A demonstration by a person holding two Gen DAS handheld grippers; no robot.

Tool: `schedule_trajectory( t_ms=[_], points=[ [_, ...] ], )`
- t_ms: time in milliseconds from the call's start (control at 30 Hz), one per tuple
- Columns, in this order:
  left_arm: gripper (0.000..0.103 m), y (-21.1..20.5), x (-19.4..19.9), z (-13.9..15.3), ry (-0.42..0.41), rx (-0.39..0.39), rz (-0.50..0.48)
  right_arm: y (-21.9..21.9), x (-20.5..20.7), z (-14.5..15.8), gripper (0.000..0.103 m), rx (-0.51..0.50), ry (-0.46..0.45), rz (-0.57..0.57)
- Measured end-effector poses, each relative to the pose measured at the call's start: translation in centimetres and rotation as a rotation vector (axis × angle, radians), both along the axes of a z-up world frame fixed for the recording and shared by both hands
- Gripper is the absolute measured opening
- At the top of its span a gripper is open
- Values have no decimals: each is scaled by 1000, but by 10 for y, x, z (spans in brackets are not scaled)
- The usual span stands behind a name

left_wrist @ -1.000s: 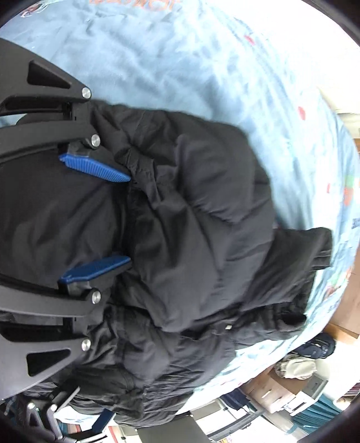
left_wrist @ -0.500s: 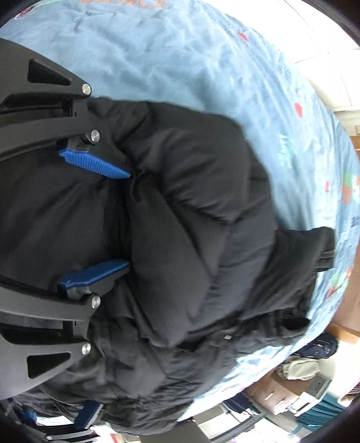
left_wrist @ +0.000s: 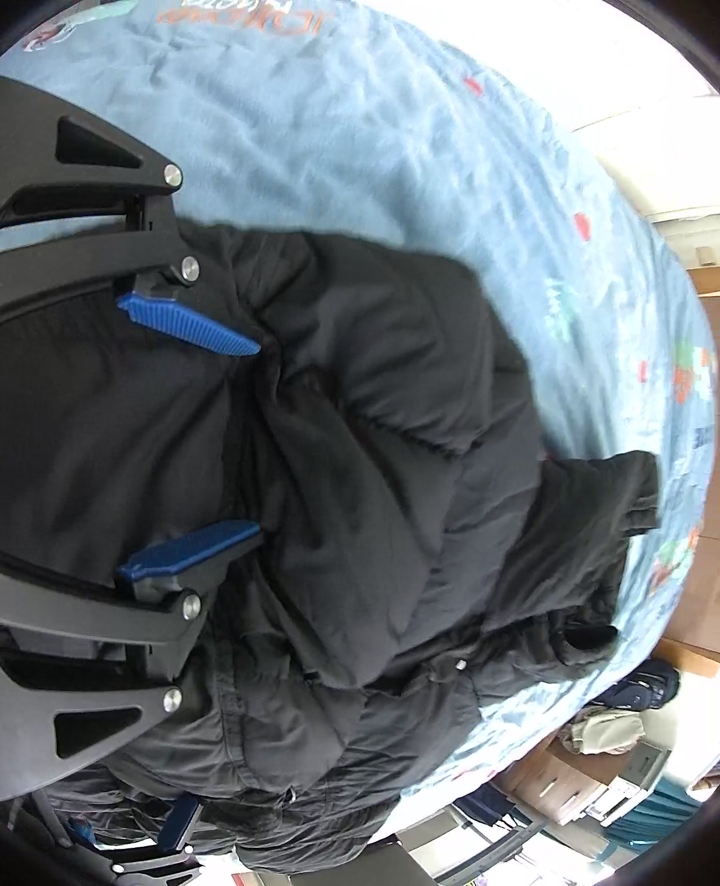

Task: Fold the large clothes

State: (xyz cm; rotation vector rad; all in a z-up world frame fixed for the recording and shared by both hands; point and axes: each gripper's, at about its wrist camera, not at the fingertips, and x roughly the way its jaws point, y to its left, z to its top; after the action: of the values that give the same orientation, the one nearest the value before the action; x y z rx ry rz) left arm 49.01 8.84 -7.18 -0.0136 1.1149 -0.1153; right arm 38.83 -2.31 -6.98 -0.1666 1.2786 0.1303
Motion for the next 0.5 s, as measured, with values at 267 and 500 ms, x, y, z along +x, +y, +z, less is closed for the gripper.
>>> schedule_trajectory(
  t_ms=[267,500],
  points=[
    [61,24,-23,-5,1,9,22,16,4,37,102,34,-96,-24],
    [61,31,-38,-9,60,20,-11,21,1,-3,102,-2,7,-19]
  ],
)
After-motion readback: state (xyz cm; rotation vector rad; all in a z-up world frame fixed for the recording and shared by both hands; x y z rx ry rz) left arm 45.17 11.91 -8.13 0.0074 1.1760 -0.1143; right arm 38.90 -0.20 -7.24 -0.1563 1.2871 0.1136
